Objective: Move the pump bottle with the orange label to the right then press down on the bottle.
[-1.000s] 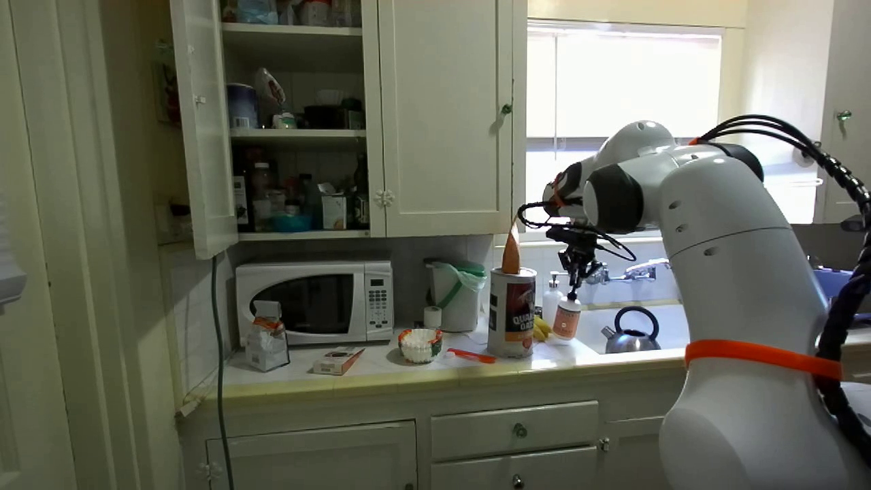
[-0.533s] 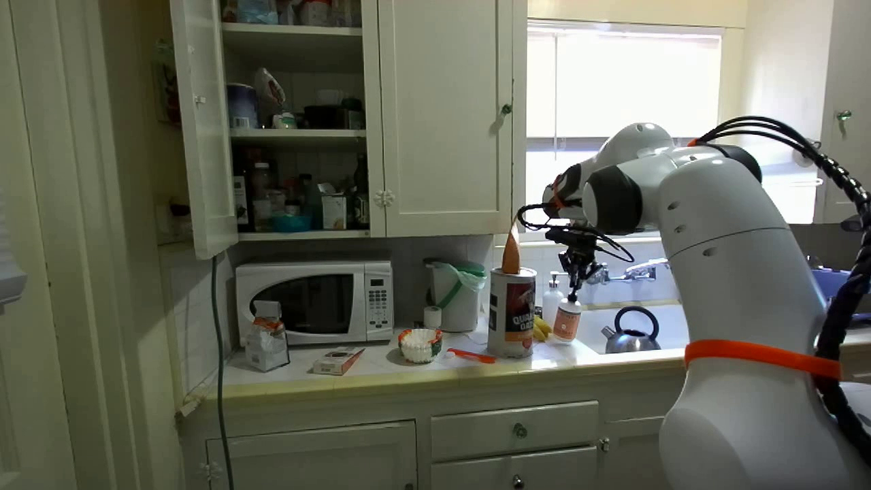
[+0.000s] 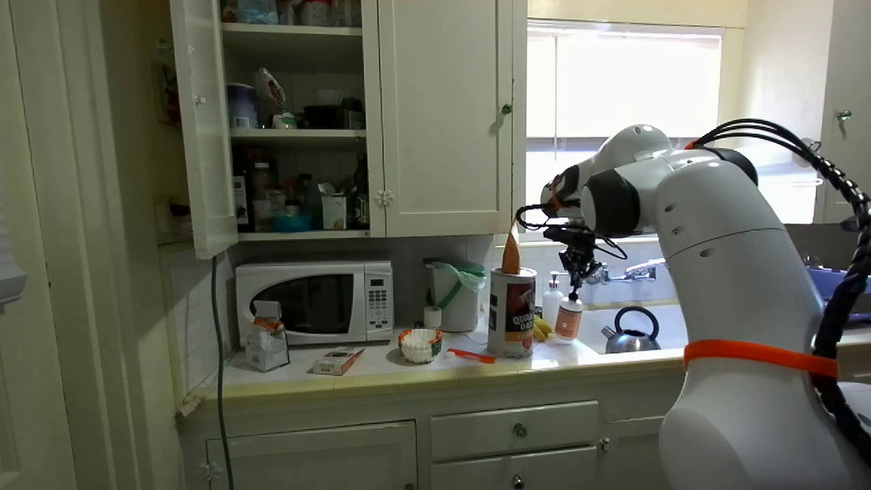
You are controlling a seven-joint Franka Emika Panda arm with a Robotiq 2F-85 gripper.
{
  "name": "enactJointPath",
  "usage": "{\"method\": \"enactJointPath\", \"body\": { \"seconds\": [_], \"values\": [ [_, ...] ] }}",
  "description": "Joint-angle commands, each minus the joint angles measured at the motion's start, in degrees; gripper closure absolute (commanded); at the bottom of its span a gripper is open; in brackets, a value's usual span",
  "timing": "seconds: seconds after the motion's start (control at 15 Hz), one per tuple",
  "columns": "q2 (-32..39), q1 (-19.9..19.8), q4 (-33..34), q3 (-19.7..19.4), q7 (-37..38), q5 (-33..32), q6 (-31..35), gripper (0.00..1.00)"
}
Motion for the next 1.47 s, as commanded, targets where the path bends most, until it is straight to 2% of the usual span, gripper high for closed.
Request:
{"method": "enactJointPath", "body": {
  "seconds": [0.0, 0.67, 0.73, 1.0, 1.27, 1.33, 1.4],
  "values": [
    [2.8, 0.0, 4.5, -0.4, 2.9, -0.8, -2.6, 0.96],
    [6.5, -0.7, 9.3, -0.4, 6.4, -1.7, -4.2, 0.96],
    [6.7, -0.7, 9.8, -0.3, 6.5, -1.8, -4.2, 0.63],
    [6.8, -0.9, 10.5, -0.2, 5.4, -0.9, -3.9, 0.38],
    [6.3, -1.1, 10.8, 0.4, 4.2, -0.3, -3.7, 0.07],
    [6.2, -1.2, 10.7, 0.5, 3.8, 0.0, -3.4, 0.01],
    [5.8, -1.4, 10.5, 0.9, 3.0, 0.4, -3.5, 0.00]
  ]
}}
